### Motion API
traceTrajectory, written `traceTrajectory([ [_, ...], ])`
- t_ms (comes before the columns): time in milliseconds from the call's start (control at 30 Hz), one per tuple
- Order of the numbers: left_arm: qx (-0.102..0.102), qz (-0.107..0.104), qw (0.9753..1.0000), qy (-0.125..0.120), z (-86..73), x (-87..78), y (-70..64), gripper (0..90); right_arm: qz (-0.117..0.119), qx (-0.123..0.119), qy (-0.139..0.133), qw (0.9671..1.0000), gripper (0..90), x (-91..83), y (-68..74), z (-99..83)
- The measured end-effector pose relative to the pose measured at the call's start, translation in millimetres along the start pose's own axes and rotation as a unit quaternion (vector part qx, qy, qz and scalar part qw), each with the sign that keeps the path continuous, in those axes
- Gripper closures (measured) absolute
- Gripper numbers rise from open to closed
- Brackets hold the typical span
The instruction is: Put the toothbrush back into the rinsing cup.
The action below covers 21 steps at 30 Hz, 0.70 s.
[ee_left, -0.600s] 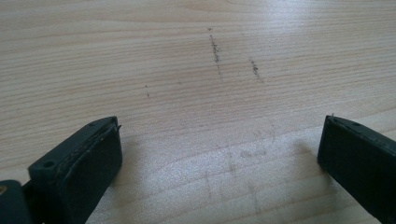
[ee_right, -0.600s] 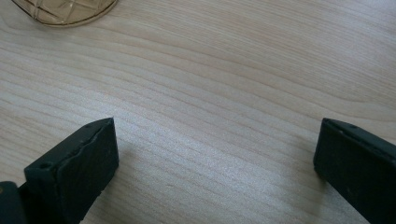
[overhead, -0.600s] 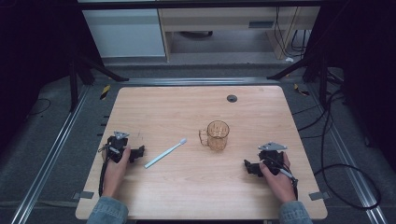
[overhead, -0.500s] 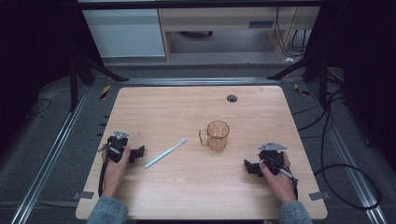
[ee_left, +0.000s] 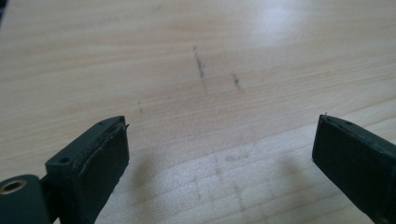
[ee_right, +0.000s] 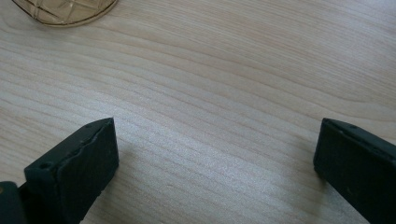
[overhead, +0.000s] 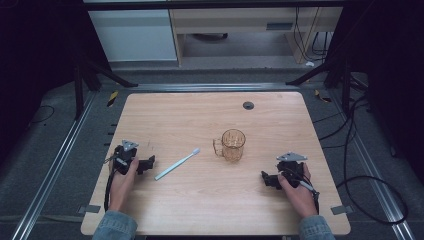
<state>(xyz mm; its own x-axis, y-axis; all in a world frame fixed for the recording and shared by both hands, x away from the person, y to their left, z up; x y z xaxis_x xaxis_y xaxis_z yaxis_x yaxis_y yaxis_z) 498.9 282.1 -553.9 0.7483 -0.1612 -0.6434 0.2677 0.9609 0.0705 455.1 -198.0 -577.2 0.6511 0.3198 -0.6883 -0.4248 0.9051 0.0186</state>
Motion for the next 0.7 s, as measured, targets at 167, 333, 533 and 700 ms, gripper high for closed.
traceTrajectory([
  [167, 0.013, -0.013, 0.9994, -0.031, 6.4, -16.1, -13.8, 3.0, 0.000, 0.001, 0.000, 1.0000, 0.3, 0.0, 0.0, 0.0],
  [333, 0.040, -0.018, 0.9979, -0.047, 16.8, -33.7, -30.0, 3.1, -0.002, 0.002, 0.000, 1.0000, 0.4, -0.3, -0.7, -0.2],
  [533, 0.050, -0.031, 0.9976, -0.037, 18.1, -48.4, -41.4, 4.0, -0.005, 0.005, 0.000, 1.0000, 0.4, -1.3, -0.5, -1.0],
  [700, 0.076, -0.049, 0.9959, -0.001, 25.7, -56.7, -48.4, 4.0, -0.010, 0.010, -0.001, 0.9999, 0.4, -0.9, -0.1, -0.7],
])
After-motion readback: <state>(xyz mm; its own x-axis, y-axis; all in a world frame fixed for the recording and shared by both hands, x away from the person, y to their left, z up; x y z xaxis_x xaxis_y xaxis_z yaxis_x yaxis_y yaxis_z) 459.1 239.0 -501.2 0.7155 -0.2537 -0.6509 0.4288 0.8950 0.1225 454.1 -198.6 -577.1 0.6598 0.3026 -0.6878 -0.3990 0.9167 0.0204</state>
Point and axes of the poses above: each handheld gripper's, and its own axes: x roughly forward along the jaws, z roughly out of its top, y roughly to its left, the point moved 9 cm from there along x, roughly forward along the jaws, and after that the axes turned 2 degrees about z, right-handed, at the moved point
